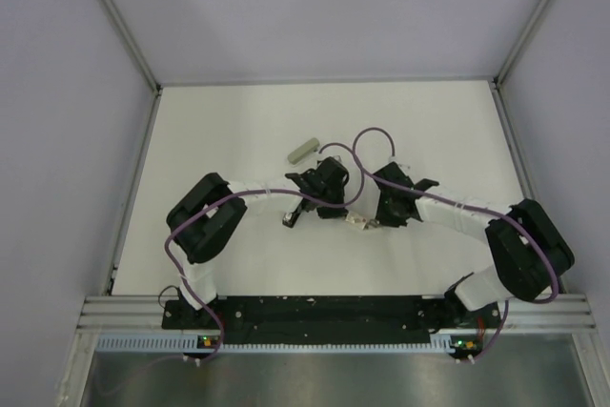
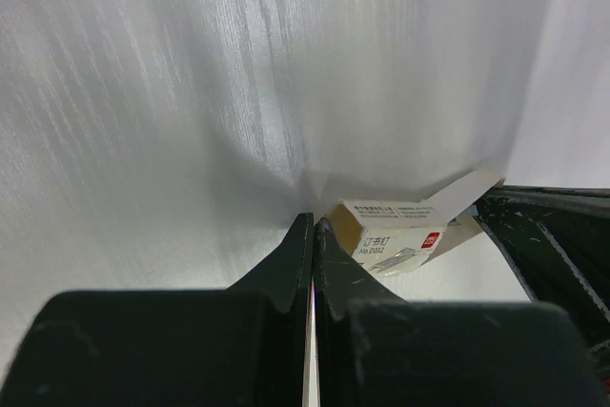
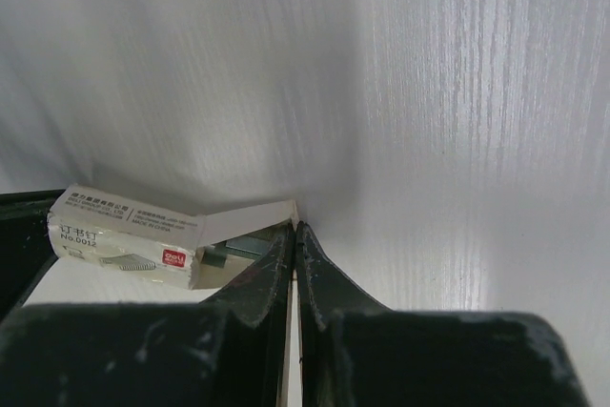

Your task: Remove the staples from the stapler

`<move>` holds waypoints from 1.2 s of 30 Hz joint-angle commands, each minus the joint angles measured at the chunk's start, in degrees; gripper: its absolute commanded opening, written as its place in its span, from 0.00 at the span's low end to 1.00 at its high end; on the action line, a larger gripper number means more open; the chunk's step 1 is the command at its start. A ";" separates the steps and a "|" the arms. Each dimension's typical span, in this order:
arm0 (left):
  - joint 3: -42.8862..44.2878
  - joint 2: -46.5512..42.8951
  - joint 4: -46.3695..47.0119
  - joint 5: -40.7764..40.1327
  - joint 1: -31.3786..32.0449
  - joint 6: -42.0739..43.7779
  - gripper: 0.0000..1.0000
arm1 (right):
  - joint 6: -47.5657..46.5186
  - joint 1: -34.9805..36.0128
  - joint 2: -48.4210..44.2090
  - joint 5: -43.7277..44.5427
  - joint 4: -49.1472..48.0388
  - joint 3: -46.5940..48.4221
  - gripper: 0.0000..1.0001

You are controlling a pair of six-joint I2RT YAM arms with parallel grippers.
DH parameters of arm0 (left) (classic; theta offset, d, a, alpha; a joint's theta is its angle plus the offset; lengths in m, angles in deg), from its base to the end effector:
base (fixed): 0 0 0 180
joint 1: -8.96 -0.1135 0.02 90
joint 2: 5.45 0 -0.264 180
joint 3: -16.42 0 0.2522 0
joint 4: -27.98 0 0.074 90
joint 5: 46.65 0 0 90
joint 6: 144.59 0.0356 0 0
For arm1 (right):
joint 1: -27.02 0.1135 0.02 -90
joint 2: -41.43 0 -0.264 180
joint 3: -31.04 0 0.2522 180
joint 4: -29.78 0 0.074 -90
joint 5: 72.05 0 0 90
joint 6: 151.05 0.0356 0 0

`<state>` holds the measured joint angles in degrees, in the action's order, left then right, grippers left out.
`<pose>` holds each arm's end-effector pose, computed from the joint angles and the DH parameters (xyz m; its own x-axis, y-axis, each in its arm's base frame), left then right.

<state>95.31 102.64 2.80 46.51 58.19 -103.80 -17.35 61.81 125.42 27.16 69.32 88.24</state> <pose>0.2505 -0.2936 0.1524 -0.9352 -0.0731 -0.3466 0.1058 0.8762 -0.4702 0.2178 0.1444 0.1624 -0.8964 0.2076 -0.3915 0.1506 0.9736 0.1714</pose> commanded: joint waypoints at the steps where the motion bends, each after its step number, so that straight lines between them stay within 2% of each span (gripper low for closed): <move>1: -2.45 -0.43 2.54 2.20 1.13 -1.76 0.00 | 4.81 1.43 -3.30 -2.80 -4.33 -0.64 0.00; 17: -8.43 -3.33 5.18 2.20 1.83 -3.70 0.00 | 5.87 0.63 -8.31 -6.57 -3.19 -1.78 0.00; 36: -12.21 -6.49 5.79 3.35 2.45 -6.07 0.00 | 7.98 -0.33 -11.30 -6.40 -3.72 -6.61 0.00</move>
<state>85.16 97.24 10.78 48.50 59.37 -108.98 -11.49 61.70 116.74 22.46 69.63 82.43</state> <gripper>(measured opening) 0.012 0.006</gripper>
